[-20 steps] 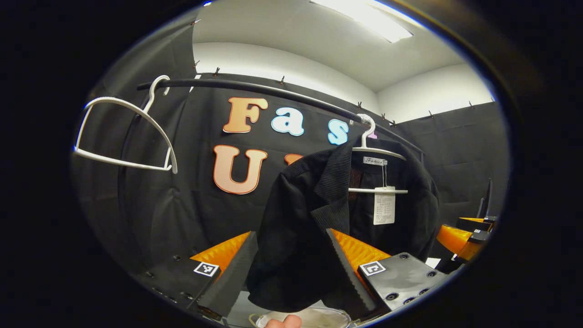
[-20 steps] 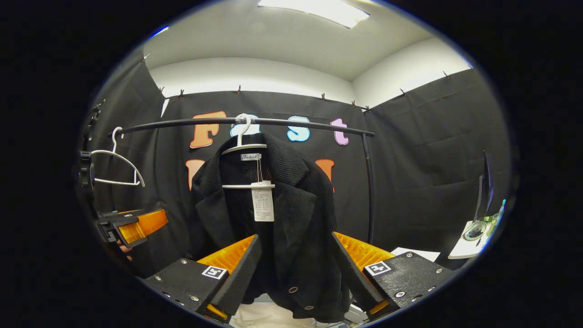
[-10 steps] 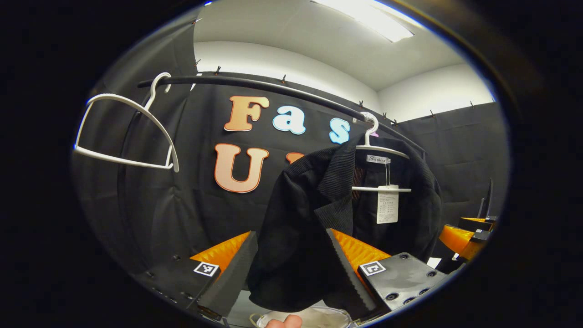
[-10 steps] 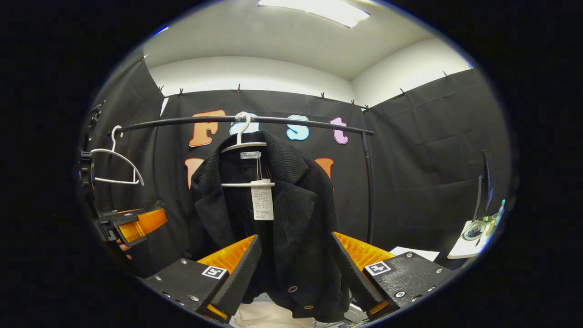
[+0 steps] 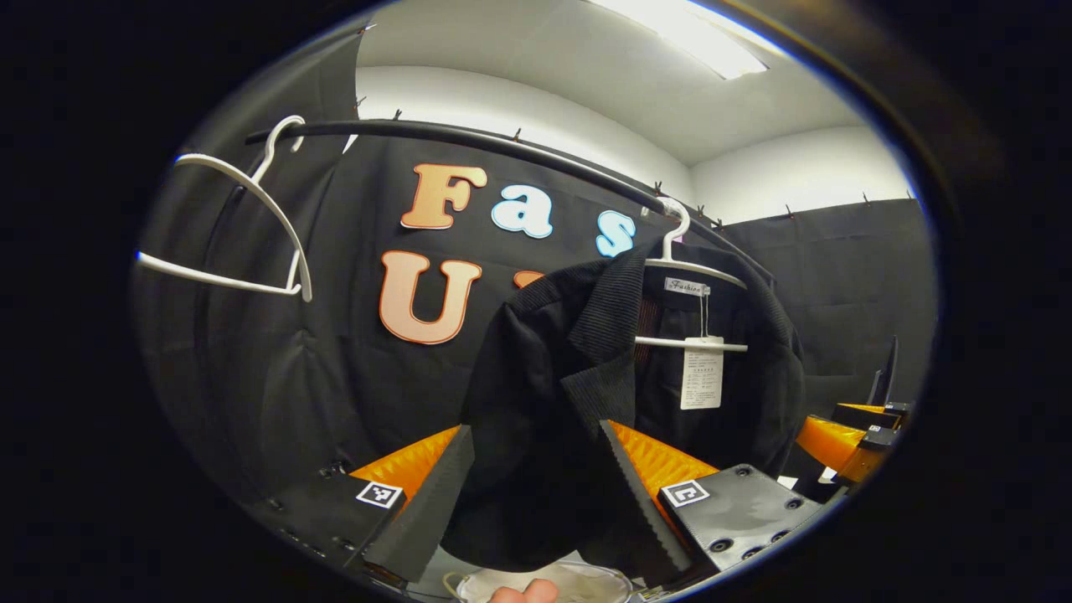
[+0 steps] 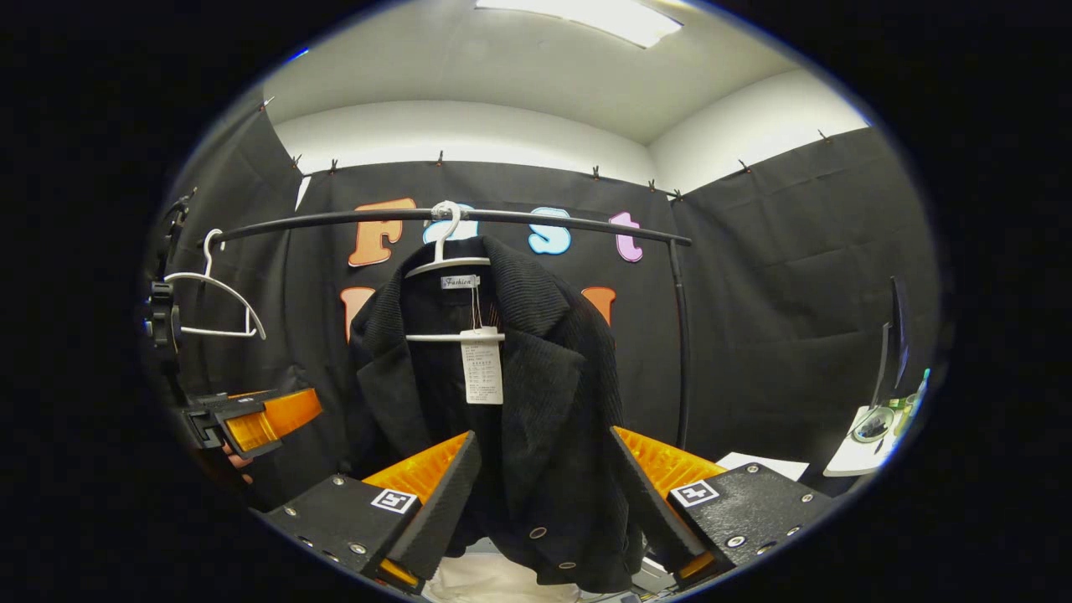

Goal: Grasp the clothes on the hanger with both hands and then place them into the laundry hamper below.

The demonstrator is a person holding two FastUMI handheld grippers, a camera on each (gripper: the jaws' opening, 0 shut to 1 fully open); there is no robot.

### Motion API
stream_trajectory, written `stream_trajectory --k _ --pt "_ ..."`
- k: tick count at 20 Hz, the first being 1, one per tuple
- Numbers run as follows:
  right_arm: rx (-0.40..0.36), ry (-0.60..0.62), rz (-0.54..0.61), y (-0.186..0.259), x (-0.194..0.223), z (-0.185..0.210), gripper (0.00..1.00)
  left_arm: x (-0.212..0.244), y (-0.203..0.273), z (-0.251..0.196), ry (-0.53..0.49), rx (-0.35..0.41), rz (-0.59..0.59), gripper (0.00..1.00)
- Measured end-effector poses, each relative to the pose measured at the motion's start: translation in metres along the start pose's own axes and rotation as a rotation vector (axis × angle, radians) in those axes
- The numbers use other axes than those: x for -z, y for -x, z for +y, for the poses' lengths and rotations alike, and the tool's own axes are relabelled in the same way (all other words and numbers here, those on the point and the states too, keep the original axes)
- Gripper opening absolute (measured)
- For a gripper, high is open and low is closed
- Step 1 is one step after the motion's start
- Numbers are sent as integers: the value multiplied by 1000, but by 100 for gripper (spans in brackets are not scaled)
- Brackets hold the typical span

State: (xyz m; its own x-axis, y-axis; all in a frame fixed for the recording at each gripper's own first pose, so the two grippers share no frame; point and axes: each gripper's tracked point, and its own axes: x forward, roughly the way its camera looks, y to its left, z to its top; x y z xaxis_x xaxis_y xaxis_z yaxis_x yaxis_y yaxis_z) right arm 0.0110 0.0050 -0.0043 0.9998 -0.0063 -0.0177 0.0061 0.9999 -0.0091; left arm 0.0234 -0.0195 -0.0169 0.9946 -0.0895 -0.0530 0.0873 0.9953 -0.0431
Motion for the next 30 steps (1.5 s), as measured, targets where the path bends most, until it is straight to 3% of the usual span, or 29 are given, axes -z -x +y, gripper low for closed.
stream_trajectory --k 4,7,9,19,20,21,22,26,30 --pt "-19 -2 13 -8 1 5 94 13 -18 -22 37 76 35 93" --pt "-27 -8 27 -19 4 7 94 21 -34 -36 66 116 52 100" --pt "-34 -13 34 -26 6 9 94 25 -40 -37 57 121 57 96" --pt "-34 -5 60 -69 25 9 94 58 -84 -63 17 147 95 96" --pt "-33 0 63 -72 29 10 94 61 -87 -62 9 142 98 100" --pt "-32 3 69 -75 33 10 94 66 -91 -61 -1 137 102 96" --pt "-34 3 80 -76 37 11 94 69 -94 -61 -10 134 107 100" --pt "-32 -12 99 -79 46 14 94 74 -100 -62 -37 133 103 93" --pt "-26 -25 116 -88 50 16 94 72 -106 -64 -59 134 87 96"
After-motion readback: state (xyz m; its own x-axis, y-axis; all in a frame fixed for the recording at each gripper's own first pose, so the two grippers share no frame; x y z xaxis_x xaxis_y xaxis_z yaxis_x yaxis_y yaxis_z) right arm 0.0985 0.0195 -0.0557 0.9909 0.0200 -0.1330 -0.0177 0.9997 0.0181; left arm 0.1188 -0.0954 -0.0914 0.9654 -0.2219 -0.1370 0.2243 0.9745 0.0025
